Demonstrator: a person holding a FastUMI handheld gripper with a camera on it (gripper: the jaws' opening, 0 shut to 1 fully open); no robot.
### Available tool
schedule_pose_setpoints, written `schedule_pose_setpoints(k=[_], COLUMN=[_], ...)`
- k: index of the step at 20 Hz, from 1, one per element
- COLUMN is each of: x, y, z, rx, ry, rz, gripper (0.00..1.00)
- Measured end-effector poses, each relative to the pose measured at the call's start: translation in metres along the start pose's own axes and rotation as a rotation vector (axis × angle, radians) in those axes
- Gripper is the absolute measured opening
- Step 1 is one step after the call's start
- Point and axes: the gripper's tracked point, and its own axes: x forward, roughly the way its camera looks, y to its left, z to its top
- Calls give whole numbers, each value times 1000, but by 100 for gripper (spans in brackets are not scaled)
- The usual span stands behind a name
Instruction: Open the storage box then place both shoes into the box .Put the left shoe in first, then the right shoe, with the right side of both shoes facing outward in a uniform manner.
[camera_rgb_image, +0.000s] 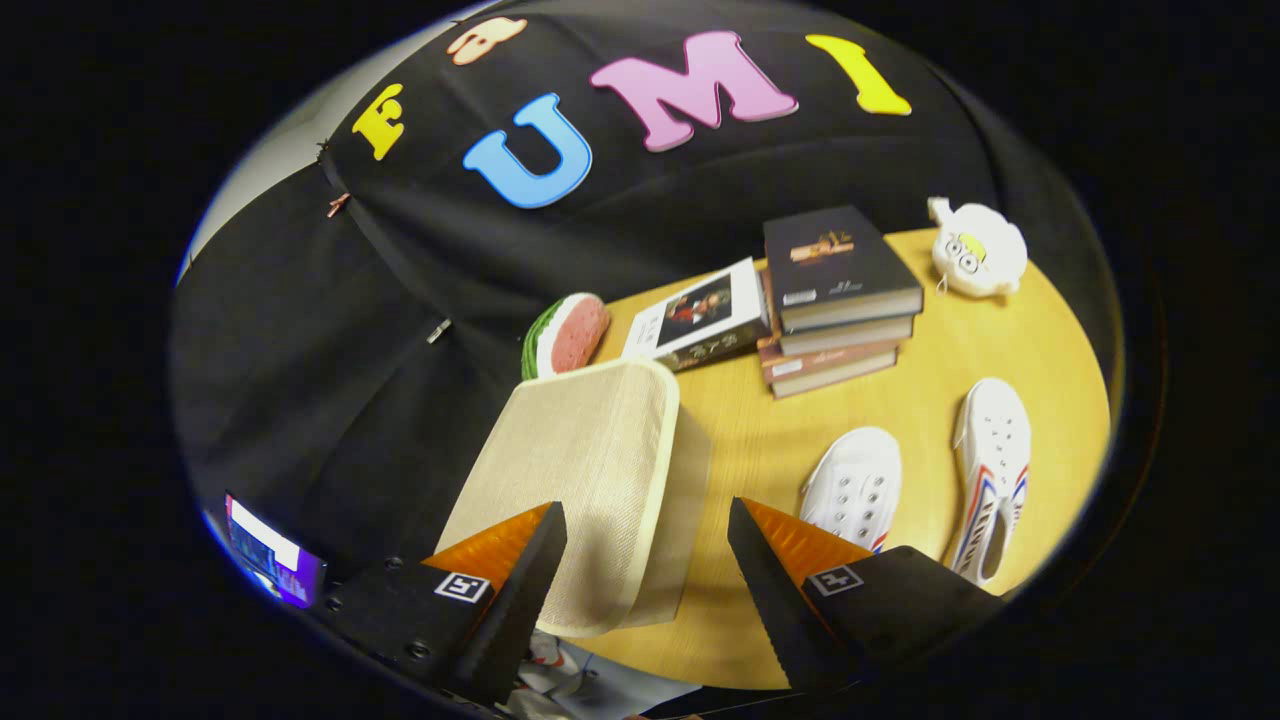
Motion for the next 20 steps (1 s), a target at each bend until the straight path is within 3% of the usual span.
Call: schedule_pose_setpoints(k=[4, 10, 14, 16, 20], x=[30, 48, 50, 52, 48], y=[5, 28, 31, 31, 31], z=[-24, -37, -41, -38, -34], rx=[160, 389, 457, 472, 478], ry=[173, 321, 362, 360, 359], rz=[96, 263, 259, 247, 236], gripper=[98, 94, 64, 55, 26])
